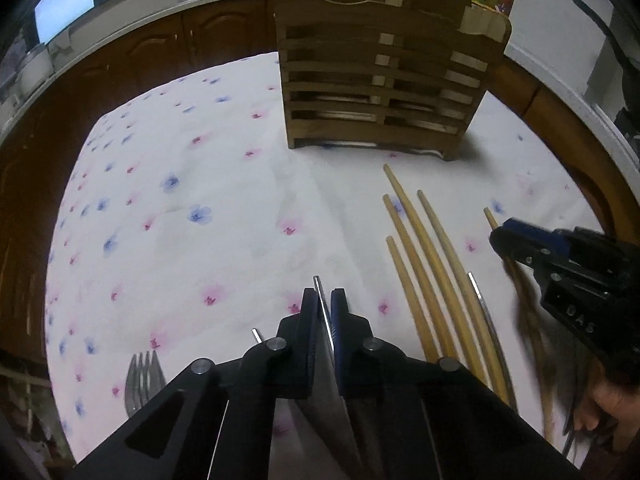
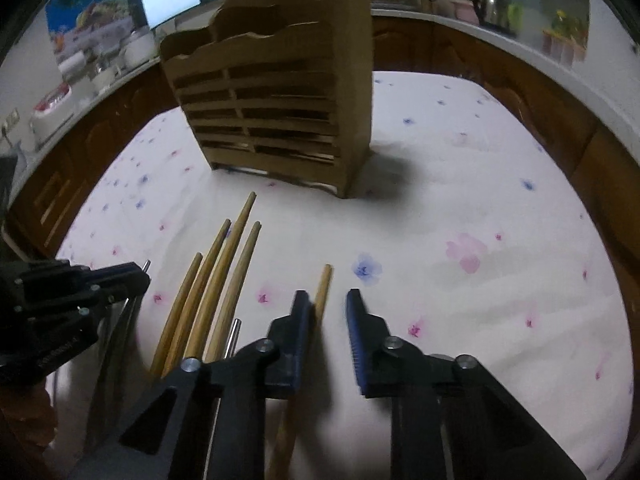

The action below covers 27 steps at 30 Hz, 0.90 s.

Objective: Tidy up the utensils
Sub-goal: 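Grasp a wooden chopstick with the right tool while the left tool grasps a metal chopstick, then lift and carry both chopsticks over the wooden utensil holder with both tools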

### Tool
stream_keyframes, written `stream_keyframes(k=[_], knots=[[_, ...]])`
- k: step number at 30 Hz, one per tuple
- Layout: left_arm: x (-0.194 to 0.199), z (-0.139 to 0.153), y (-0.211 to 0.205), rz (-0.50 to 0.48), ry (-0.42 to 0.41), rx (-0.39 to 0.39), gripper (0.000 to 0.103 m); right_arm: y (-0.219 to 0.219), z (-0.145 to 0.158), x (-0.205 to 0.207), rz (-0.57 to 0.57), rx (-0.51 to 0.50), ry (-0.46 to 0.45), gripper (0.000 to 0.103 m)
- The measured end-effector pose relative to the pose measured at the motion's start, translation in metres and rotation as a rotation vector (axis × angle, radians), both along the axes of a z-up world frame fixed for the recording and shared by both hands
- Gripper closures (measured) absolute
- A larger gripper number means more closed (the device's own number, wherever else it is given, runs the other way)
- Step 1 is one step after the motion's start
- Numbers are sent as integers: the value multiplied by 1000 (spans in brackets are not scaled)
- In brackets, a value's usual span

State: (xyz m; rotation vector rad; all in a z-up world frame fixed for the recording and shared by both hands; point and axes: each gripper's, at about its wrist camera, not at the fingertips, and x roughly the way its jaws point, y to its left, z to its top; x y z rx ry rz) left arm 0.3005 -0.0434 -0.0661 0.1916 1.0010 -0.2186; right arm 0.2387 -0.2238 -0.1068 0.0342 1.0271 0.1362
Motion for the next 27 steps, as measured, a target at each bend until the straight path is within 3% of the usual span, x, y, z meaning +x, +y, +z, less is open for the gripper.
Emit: stream_keyframes(k=[9,27], knots=[[-27,25,18,15,-54,-106,100,-9,16,-6,-3,133,-14,98],[-139,114,60,11,-282,-286,100,-14,118,-46,7,239,-251,98]])
